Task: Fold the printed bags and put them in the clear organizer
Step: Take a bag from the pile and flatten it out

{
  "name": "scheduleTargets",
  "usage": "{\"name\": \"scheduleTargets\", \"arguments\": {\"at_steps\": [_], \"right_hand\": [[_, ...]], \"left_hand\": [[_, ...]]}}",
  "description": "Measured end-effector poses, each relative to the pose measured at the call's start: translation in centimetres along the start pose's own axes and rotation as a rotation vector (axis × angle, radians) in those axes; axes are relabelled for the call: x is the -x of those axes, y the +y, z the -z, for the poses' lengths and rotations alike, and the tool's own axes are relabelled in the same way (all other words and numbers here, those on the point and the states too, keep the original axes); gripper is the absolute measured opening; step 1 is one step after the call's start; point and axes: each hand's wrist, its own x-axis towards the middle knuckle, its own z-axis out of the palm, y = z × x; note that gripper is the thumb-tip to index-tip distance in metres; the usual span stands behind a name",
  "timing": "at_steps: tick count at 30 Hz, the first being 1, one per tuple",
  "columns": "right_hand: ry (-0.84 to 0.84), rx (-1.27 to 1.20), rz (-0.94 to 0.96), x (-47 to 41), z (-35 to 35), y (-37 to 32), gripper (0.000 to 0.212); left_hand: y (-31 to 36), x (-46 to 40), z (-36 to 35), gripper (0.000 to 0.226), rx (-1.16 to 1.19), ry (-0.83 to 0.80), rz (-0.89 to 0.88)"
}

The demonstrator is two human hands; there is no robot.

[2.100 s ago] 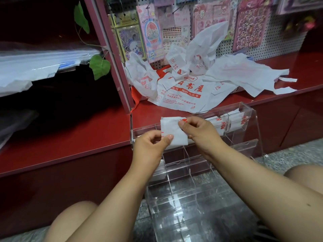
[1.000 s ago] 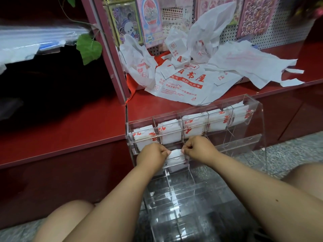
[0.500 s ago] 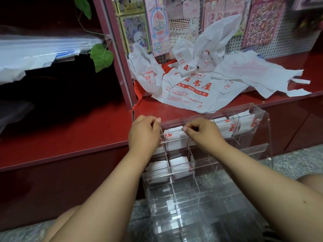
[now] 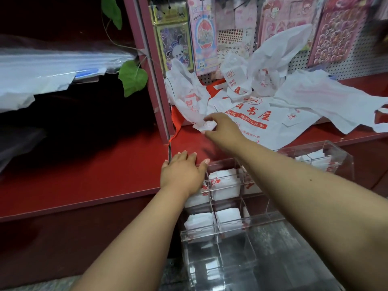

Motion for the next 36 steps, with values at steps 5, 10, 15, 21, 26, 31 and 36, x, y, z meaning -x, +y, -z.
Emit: {"name": "scheduleTargets", "arguments": {"at_steps": [5,10,15,21,26,31,36], "right_hand": [[-0.164,-0.136,-0.068,-4.7,-1.8,-1.5,0.083],[-0.050,-0.087,-0.181,-5.1,-2.0,-1.1,0.062],[0.163,-0.448,-0.229,-2.4,1.1,0.2,0.029],[0.047,-0.599,-0.208,5.6,5.2,-0.8,0.028],[-0.103,-0.393,-0.144,12.3,5.7,-0.5,0.025],[-0.336,-0.306,-0.094,16.0,5.8,0.6,0.024],[-0.421,-0.261,-0.084,16.8,6.5,1.1,0.037]], "left_hand": [[-0.1,-0.3,-0.5,0.063,-0.022,0.040,-0.009],[-0.2,-0.2,-0.6,0.061,-0.014,0.064,-0.015],[0.0,0.1,-0.1,0.058,0.065,0.116,-0.002],[-0.7,1.7,1.0,0.046,0.754,0.257,0.092],[-0.2,4.1,2.2,0.041,1.206,0.397,0.043],[0.0,5.0,3.9,0.039,1.427,0.198,0.200],[0.2,4.8,5.7,0.047,1.410,0.103,0.305]]}}
